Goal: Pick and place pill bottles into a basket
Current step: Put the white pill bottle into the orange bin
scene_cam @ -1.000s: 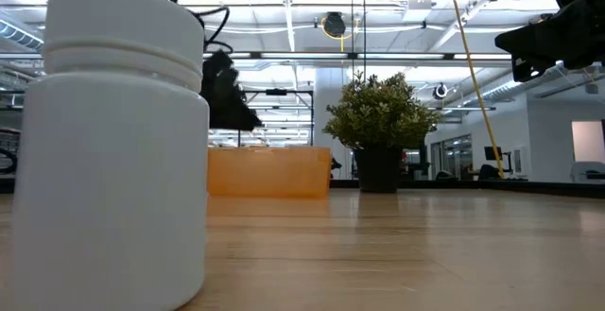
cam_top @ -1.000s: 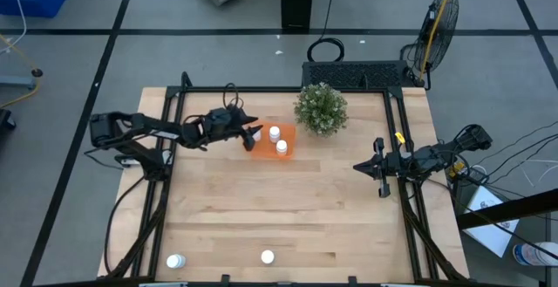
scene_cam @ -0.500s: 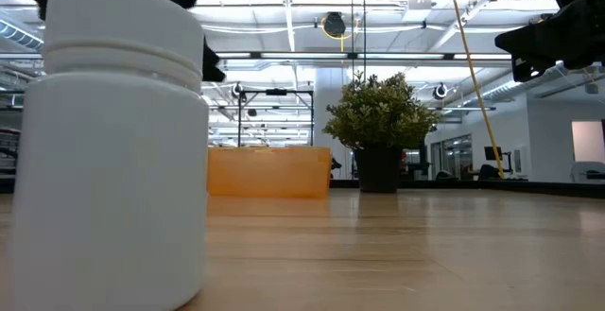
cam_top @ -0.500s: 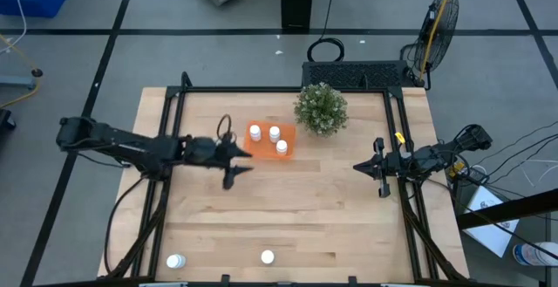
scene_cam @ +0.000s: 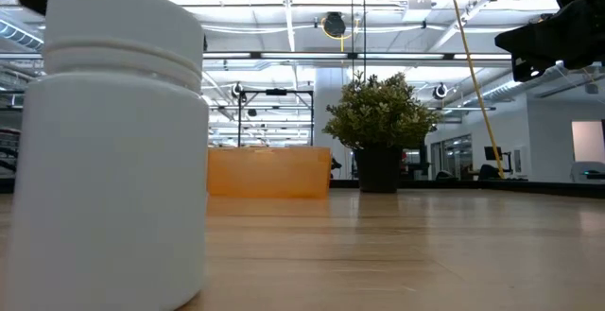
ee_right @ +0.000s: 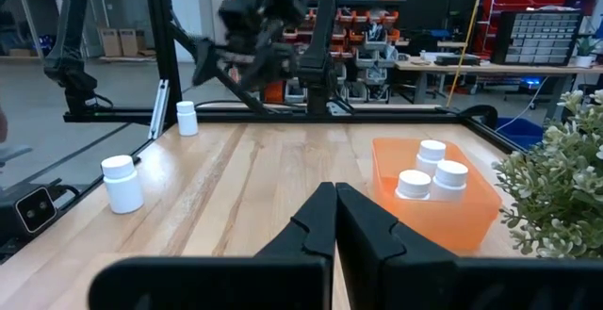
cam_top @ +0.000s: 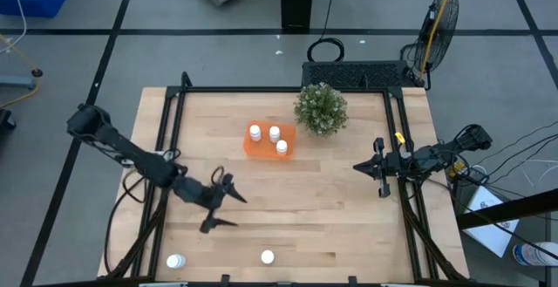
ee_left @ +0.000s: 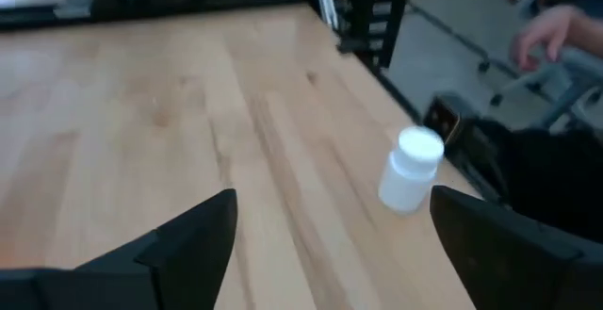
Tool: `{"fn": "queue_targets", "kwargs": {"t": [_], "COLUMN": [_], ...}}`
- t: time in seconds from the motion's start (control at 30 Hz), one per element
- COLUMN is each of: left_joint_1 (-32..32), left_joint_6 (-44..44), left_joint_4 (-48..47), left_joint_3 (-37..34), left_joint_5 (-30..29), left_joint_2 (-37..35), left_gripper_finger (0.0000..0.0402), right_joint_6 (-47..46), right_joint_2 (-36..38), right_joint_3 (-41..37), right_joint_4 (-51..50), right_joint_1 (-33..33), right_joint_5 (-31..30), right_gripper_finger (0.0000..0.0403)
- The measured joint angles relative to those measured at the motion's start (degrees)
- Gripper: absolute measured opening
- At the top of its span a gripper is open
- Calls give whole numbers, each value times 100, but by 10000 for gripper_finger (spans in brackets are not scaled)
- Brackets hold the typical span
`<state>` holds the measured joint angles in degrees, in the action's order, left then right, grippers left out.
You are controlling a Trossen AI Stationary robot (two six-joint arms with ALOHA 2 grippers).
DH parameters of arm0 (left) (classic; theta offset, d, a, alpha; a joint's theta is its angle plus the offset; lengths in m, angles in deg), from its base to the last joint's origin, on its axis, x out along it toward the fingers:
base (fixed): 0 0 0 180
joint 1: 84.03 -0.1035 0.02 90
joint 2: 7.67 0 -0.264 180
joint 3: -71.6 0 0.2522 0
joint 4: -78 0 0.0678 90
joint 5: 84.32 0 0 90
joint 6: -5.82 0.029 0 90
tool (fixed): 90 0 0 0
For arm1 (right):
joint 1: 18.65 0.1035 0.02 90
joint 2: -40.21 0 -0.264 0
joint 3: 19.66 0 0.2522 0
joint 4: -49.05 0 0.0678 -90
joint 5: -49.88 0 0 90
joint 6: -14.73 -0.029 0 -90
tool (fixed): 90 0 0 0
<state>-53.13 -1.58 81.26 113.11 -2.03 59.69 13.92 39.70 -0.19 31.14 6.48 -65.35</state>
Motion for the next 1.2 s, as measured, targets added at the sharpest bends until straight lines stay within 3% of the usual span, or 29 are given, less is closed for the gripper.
{"fn": "queue_targets", "kwargs": {"t": [0.53,0.77,0.93,1.2], "left_joint_1": [664,674,677,707], "left_joint_6": [-99,-132,-66,-82], "left_joint_4": [2289,2289,1587,1688], "left_joint_3": [1,646,1126,1356], "left_joint_5": [-120,-19,18,212], "left_joint_2": [2131,2836,3125,3405], "left_gripper_finger": [363,363,363,363], "right_joint_6": [-1,-1,1,1], "right_joint_2": [0,0,-8,-11], "right_joint_3": [0,-2,-12,-33], "right_joint_4": [9,49,309,561], "right_joint_1": [-2,-2,-2,-1], "right_joint_5": [0,0,-2,0], "right_gripper_finger": [0,0,0,0]}}
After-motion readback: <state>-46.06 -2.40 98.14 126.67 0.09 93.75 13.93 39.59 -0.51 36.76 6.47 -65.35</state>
